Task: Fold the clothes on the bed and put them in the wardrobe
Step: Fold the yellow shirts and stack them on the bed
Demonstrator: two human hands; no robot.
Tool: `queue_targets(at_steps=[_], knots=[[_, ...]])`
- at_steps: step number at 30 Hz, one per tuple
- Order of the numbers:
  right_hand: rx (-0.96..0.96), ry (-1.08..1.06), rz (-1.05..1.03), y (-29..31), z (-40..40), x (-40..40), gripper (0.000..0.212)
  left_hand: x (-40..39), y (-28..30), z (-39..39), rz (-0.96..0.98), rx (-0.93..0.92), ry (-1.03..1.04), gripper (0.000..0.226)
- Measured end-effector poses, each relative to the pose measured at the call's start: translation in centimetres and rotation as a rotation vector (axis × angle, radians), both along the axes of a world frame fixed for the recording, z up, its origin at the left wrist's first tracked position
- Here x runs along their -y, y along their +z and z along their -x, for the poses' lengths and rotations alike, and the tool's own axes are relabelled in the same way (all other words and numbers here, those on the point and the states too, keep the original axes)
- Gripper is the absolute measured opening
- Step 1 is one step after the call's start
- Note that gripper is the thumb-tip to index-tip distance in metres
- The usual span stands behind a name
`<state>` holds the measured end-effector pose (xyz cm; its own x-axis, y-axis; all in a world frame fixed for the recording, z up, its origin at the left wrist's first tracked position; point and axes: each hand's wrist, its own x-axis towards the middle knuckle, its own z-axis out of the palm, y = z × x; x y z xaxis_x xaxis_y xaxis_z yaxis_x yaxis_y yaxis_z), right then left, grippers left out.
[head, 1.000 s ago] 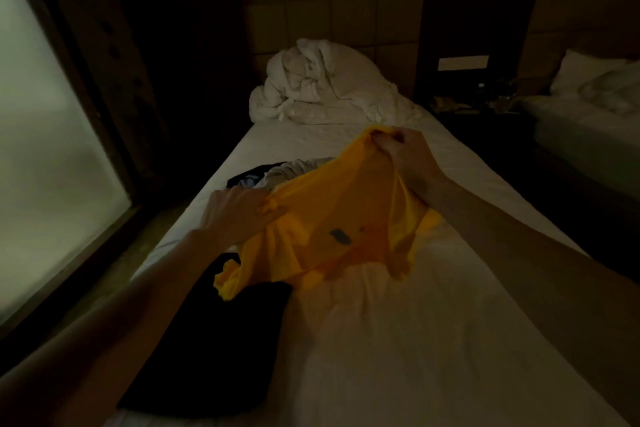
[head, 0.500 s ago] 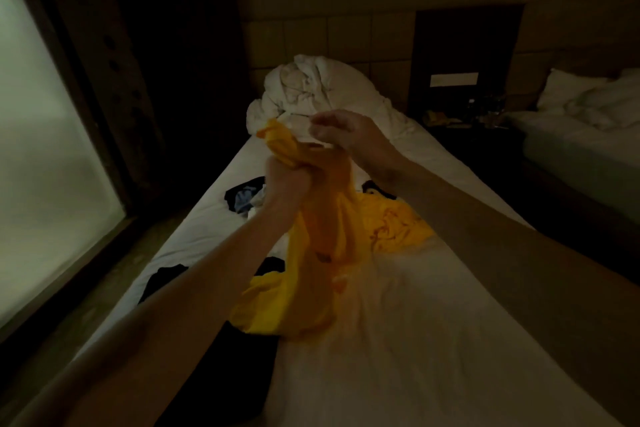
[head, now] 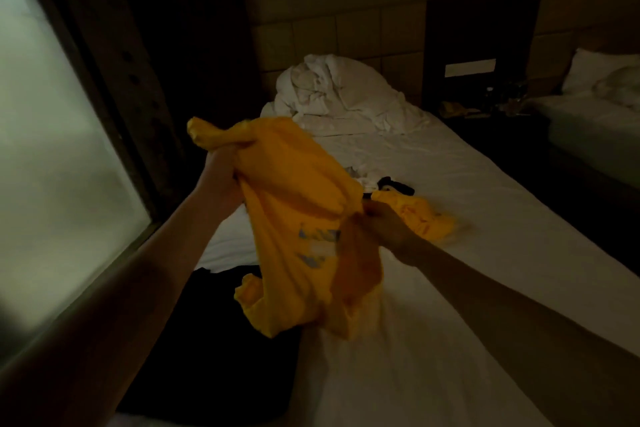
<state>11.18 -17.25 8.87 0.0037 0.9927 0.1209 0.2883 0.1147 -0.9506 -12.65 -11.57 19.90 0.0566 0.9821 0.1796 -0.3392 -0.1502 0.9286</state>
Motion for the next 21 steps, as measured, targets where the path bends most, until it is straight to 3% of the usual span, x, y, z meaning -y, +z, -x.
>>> queue_targets(at_steps=[2, 6, 7, 9, 11, 12, 14, 15, 17, 21], knots=[[-0.093, 0.0, -0.092, 1.8, -0.5, 0.4, 0.017, -0.8, -2.0, 3.0, 0.099, -0.155, 0.042, 0.068], [-0.099, 0.005, -0.16, 5.5, -0.5, 0.1, 0.02, -1.0, -4.8, 3.0, 0.158, -0.724, 0.387, 0.126], [-0.102, 0.02, -0.155, 6.3, -0.2, -0.1, 0.022, -0.5, -5.2, 1.8, 0.071, -0.825, 0.372, 0.133], [-0.084, 0.078, -0.132, 7.7, 0.4, -0.2, 0.019, 0.5, -5.8, -1.0, -0.208, -0.932, 0.081, 0.135], [-0.046, 0.126, -0.1, 8.5, 1.0, -0.2, 0.014, 1.0, -6.7, -3.2, -0.405, -1.064, -0.231, 0.114], [-0.045, 0.129, -0.086, 8.8, 1.2, -0.3, 0.018, 1.2, -7.2, -4.0, -0.465, -1.121, -0.302, 0.089], [-0.051, 0.1, -0.062, 9.0, 1.1, -0.3, 0.023, 1.0, -8.0, -5.3, -0.515, -1.117, -0.268, 0.038], [-0.05, 0.087, -0.053, 9.1, 0.9, -0.3, 0.025, 1.1, -8.1, -5.6, -0.527, -1.087, -0.213, 0.026], [0.029, 0.075, -0.041, 8.8, -0.2, 0.3, 0.034, 0.5, -8.2, -5.4, -0.506, -1.042, -0.132, 0.022], [0.471, 0.134, 0.013, 7.8, -3.2, 1.9, 0.041, 1.2, -7.3, -3.7, -0.48, -1.096, -0.193, 0.012]])
